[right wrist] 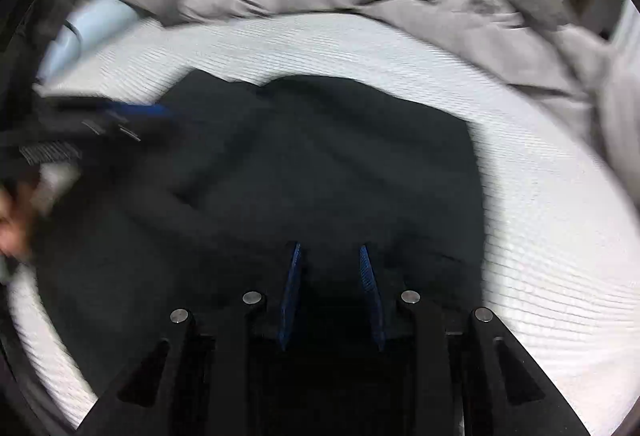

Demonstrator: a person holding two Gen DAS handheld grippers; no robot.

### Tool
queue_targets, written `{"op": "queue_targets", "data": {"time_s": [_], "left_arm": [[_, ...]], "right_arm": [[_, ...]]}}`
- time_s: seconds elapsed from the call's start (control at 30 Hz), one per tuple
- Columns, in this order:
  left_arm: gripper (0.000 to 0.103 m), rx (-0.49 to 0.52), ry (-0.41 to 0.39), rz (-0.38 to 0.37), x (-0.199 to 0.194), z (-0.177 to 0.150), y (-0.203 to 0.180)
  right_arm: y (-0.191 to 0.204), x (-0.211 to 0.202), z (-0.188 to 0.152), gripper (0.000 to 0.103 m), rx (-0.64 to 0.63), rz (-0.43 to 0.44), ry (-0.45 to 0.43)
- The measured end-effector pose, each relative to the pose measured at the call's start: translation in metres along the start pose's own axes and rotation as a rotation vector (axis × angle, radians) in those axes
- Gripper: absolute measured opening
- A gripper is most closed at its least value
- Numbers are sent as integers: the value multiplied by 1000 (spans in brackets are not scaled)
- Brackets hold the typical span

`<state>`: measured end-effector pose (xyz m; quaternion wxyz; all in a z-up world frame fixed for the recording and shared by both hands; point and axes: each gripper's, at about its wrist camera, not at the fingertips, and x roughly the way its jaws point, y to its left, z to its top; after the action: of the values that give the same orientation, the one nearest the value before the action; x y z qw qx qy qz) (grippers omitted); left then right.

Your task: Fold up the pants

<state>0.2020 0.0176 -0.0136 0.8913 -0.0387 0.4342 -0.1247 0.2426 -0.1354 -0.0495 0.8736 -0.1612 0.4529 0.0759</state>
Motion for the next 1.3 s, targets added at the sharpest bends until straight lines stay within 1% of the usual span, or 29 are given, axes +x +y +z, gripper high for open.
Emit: {"op": "queue_targets", "data": {"time_s": [0.03, 0.1, 0.17, 0.23, 0.27, 0.3, 0.37, 0.43, 0.47, 0.5, 0.6, 0.63, 0.67, 0.7, 0.73, 0.8, 0.83, 0.87, 0.9, 0.93, 1.0, 1.03, 1.07, 1.1, 1.13, 1.17, 1.23, 1.27, 1.3], "left_arm": [[25, -15, 1, -1, -3, -1, 4], [25, -45, -6, -9, -13, 0, 6], [25, -48, -38, -26, -22, 8, -1], [25, -40, -62, -58, -23, 17, -14], [25, -32, -57, -62, -18, 23, -20], [25, -28, -47, -59, -11, 26, -25], [25, -27, 3, -38, 12, 31, -34], [23, -30, 36, -15, 27, 30, -30], [22, -26, 34, -36, 26, 29, -26], [22, -22, 33, -38, 25, 30, -25], [22, -22, 30, -5, 12, 21, -19], [22, -36, 26, 3, 5, 18, -17], [22, -46, 16, -12, -5, 16, -17], [22, -43, 1, -38, -15, 14, -18], [22, -25, -26, -74, -26, 11, -26], [24, 14, -46, -106, -34, 2, -39], [25, 49, -29, -121, -29, -2, -47], [25, 82, 12, -133, -18, -7, -55], [25, 101, 59, -116, -6, -13, -58], [24, 115, 68, -102, -1, -17, -58], [24, 141, 51, -123, -9, -23, -52], [25, 142, 47, -125, -16, -25, -48], [25, 136, 37, -110, -25, -27, -43], [25, 131, 23, -70, -32, -30, -39], [25, 121, 11, -46, -40, -34, -36], [25, 107, 3, -65, -44, -34, -34], [25, 104, -6, -168, -51, -36, -44], [25, 122, -5, -190, -50, -37, -51], [26, 153, 7, -197, -46, -39, -61]], "right_arm": [[-11, -7, -7, 29, 17, 14, 0], [-17, -15, -11, 29, 21, 40, 8], [-13, -26, -7, 35, 32, 46, -11], [-9, -33, 3, 36, 75, 127, -58], [-3, -34, 12, 40, 84, 168, -80], [5, -30, 22, 41, 76, 168, -84], [19, -14, 37, 41, 49, 135, -71], [25, 14, 45, 41, 57, 126, 8], [26, 23, 45, 41, 54, 121, 29], [22, 24, 40, 41, 46, 101, 31], [-2, 12, 22, 40, 36, -1, 49], [-12, 5, 14, 40, 56, 35, 40], [-17, -2, 8, 40, 68, 62, 26], [-17, -12, 4, 40, 69, 65, 1], [-16, -21, 3, 41, 75, 67, -21], [-7, -36, 7, 41, 96, 137, -74], [3, -39, 12, 42, 88, 183, -93], [13, -35, 15, 42, 70, 197, -88], [25, -25, 18, 42, 47, 199, -59], [32, -13, 18, 42, 35, 184, -28], [35, 2, 10, 42, 5, 158, 16], [30, -1, 7, 42, -8, 134, 4], [24, -5, 2, 42, -5, 98, 6], [15, -10, -3, 42, 7, 60, 8], [3, -16, -11, 42, 38, 78, -4], [-2, -22, -15, 42, 64, 109, -24], [1, -32, -16, 42, 93, 106, -55], [7, -38, -13, 42, 95, 129, -72], [17, -41, -10, 42, 81, 183, -88]]}}
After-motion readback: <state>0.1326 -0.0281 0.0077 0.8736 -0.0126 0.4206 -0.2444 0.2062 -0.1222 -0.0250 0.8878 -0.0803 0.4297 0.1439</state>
